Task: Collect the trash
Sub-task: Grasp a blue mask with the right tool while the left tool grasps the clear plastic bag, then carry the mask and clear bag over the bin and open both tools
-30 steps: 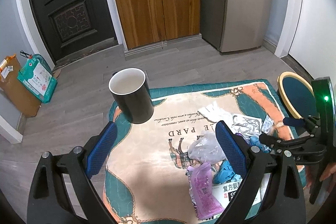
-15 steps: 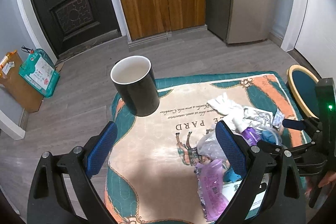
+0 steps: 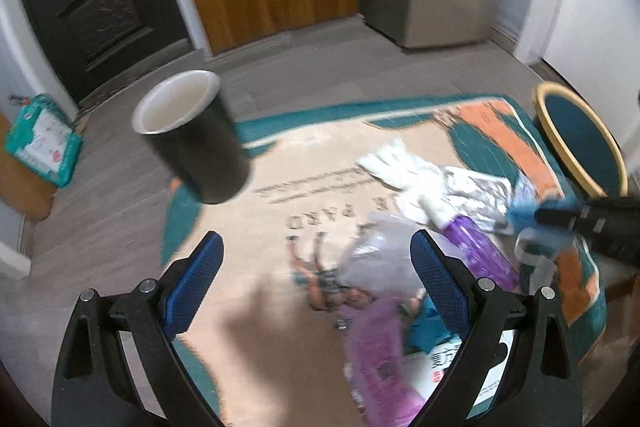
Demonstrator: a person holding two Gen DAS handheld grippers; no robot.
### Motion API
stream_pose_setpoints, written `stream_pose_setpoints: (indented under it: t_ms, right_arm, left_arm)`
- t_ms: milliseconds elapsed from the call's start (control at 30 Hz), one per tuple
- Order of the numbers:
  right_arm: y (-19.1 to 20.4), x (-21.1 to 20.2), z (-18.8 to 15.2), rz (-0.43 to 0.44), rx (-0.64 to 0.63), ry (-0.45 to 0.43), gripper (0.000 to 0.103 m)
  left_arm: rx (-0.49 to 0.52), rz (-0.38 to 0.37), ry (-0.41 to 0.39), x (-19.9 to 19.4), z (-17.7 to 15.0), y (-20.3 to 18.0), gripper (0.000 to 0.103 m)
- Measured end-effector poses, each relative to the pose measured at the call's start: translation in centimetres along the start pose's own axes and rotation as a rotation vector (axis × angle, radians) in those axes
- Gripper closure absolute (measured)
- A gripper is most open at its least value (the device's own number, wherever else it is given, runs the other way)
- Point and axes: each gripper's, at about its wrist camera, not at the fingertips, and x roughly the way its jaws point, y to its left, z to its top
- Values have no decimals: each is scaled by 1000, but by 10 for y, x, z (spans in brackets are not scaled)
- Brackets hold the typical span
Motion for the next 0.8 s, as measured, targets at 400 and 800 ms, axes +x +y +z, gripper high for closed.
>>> stream_pose_setpoints:
  t_ms: [400,800]
  right_arm:
    - [-32,-47,21,61,57,-114,88]
    - [-49,-81,31,105,117,-194,88]
  left_arm:
    - [103,-152,162,42,-6,-46,88]
    - [80,-108,15,-4,18,-41,99]
